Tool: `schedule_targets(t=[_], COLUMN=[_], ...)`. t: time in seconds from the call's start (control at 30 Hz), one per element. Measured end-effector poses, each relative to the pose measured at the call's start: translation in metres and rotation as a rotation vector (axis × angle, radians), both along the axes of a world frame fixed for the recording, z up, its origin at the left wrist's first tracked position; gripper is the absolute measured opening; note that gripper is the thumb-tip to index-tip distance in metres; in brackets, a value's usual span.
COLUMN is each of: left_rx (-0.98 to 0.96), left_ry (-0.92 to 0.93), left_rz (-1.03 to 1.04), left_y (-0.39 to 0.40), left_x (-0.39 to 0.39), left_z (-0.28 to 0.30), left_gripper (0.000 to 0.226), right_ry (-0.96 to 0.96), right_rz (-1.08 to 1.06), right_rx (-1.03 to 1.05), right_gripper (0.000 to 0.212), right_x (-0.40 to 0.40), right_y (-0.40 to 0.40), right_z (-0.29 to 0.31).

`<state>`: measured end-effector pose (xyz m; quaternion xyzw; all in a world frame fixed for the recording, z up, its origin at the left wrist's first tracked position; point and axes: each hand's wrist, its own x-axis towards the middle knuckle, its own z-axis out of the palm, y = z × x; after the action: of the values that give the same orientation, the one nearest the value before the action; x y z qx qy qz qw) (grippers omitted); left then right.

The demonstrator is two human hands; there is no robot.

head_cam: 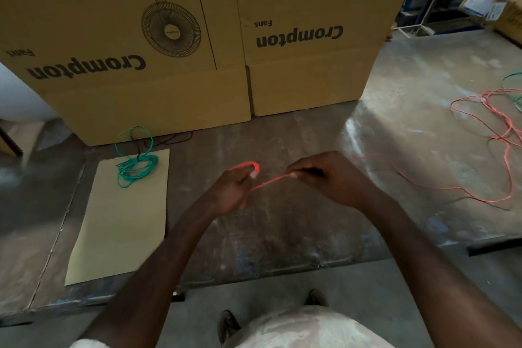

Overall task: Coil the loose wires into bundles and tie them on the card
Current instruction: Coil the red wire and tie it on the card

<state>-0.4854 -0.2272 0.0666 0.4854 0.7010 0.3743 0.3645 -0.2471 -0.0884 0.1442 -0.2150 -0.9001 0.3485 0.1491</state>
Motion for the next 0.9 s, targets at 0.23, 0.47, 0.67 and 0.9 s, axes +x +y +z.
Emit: schedule_targets(t=[0.23,0.47,0.67,0.9], left_rx=[0.006,0.437,0.735,0.565], left_ry=[-1.153,-1.607,-1.309,-0.067], left_rz=[-0.295,-0.311,0.091,0.42], left_y=[-0.046,-0.039,-0.001,0.013], left_x=[0.056,0.051,0.018,0.01], left_z=[0.037,0.069,0.097,0.082], left_gripper=[0.052,0.059,0.054,0.048], right_ry=[0.151,0.2,0.044,-0.043], right_rz=[-0.076,-0.098,0.135,0.281], right_rx=[-0.056,-0.292,-0.304,-0.316], right_gripper=[0.01,0.031,0.049,0.033], right_x=[-0.006,-0.014,-0.02,-0.02], right_y=[0.018,-0.008,-0.053,-0.063], right_z=[-0.003,-0.037,-0.041,-0.015])
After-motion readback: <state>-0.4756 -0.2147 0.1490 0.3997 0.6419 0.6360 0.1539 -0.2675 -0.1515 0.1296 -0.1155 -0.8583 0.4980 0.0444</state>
